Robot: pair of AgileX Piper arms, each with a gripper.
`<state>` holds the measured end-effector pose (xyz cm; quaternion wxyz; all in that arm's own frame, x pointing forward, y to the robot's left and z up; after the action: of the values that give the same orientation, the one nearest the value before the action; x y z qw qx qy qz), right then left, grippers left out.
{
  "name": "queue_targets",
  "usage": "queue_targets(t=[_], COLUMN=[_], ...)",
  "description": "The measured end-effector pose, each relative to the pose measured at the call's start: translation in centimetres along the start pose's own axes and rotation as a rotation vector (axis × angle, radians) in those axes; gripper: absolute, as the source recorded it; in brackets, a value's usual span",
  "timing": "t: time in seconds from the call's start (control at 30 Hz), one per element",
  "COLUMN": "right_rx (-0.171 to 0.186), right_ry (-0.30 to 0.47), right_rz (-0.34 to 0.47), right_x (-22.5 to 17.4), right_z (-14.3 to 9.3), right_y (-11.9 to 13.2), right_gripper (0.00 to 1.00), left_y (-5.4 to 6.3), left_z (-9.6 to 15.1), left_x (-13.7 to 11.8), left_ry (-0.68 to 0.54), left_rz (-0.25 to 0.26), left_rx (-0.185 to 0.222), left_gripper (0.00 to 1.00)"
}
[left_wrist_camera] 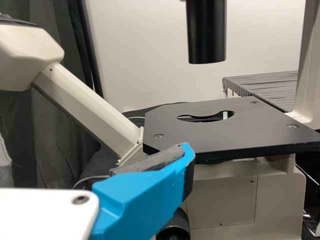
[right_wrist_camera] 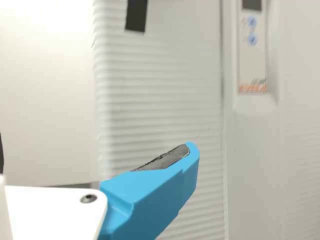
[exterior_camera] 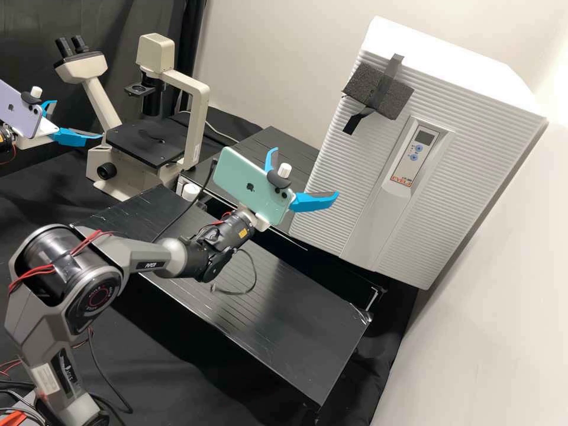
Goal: Open the incubator door.
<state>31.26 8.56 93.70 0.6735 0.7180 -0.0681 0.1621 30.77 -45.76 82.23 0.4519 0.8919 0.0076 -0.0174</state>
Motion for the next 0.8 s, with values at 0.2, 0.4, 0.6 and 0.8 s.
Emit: queue_targets(t=[0.2,0.4,0.6,0.8], right_rx=[-0.007,-0.017,-0.031,-0.027], right_ry=[-0.007,0.015,0.015,0.004], right_rz=[0.048,0.075,0.080,0.077], right_x=[1.3,1.8,2.0,2.1], right_z=[-0.5,-1.2,-1.3,-1.0], right_y=[2.0,2.9,3.0,2.8], right_gripper=[1.00,0.00,0.00,0.00], left_y=[0.0,0.0,0.0,0.0], left_z=[0.0,0.0,0.0,0.0], left_x=[0.0,0.0,0.0,0.0], left_ry=[0.000,0.000,0.000,0.000], left_rz=[0.000,0.000,0.000,0.000], left_rx=[0.000,0.000,0.000,0.000], left_gripper=[1.00,1.00,1.00,1.00])
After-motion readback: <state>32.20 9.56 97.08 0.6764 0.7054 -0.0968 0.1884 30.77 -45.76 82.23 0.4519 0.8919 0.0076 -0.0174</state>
